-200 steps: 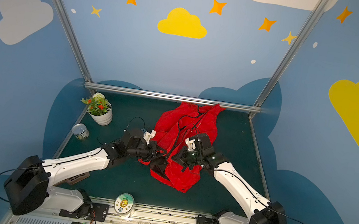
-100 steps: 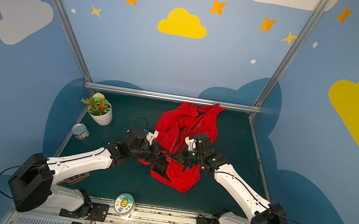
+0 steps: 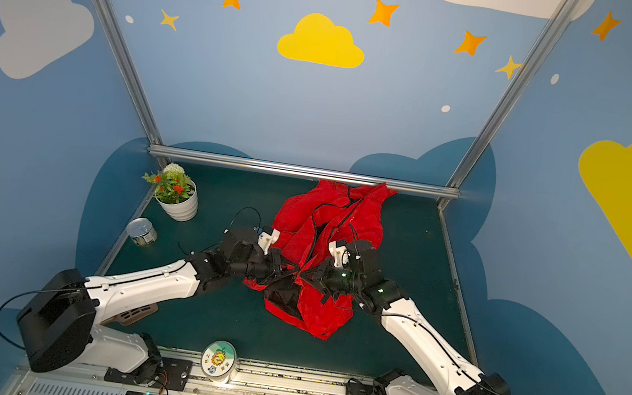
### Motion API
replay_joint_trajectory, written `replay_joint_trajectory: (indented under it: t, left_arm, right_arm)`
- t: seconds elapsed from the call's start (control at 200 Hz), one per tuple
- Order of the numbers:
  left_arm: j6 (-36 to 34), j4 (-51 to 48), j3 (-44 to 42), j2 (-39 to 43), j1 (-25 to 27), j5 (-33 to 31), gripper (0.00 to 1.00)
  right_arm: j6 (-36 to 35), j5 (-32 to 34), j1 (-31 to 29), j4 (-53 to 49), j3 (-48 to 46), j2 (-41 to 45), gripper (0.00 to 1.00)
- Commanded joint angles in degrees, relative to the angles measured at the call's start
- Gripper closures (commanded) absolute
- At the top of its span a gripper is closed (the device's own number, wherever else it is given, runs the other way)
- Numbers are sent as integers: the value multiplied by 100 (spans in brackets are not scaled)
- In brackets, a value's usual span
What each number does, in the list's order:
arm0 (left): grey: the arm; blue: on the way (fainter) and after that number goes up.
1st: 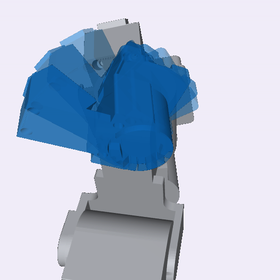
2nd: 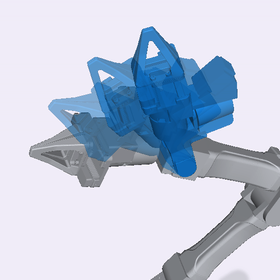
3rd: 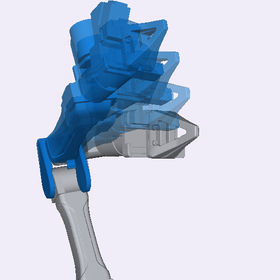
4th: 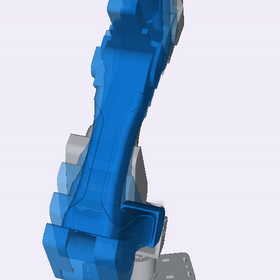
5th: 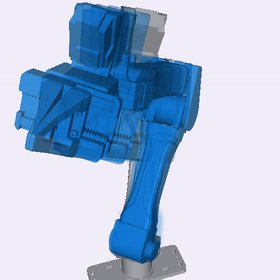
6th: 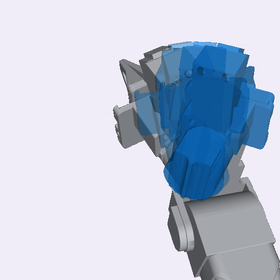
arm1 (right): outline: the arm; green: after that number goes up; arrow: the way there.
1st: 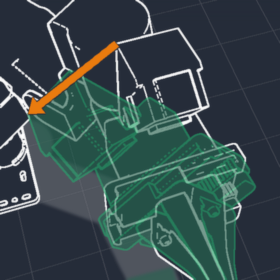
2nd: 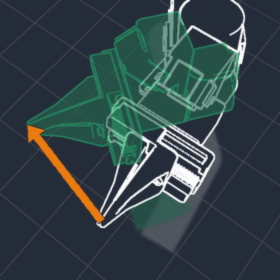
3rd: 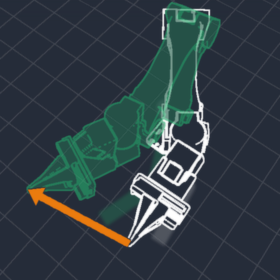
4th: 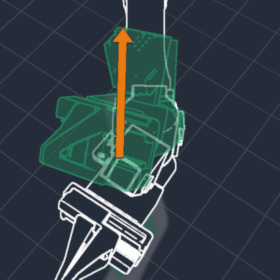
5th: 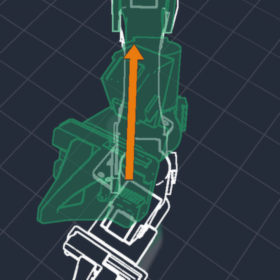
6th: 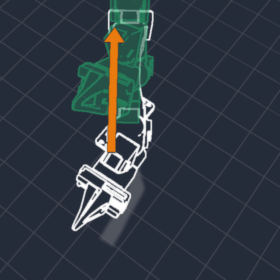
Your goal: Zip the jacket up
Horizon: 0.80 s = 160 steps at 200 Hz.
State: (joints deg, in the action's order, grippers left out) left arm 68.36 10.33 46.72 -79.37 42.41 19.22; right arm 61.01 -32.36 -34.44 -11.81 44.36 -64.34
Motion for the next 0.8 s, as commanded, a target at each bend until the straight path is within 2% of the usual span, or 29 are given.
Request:
replay_joint_trajectory:
  t: [0.0,0.08,0.32,0.581,0.721,0.796]
  left_arm:
    - [-190,-80,91,271,-18,-145,97]
    - [-320,-121,152,370,-40,-270,97]
    - [-210,18,202,136,-61,33,97]
    - [-73,244,307,-125,108,144,97]
    - [-135,119,335,-51,106,100,97]
    - [-258,5,354,67,64,36,97]
  right_arm:
    - [-321,206,49,-497,126,436,100]
    - [-298,240,81,-561,-4,650,100]
    - [-213,192,108,-213,-12,800,100]
    - [-28,-104,142,765,58,365,100]
    - [-213,-124,155,634,175,270,100]
    - [-586,-207,182,418,250,384,100]
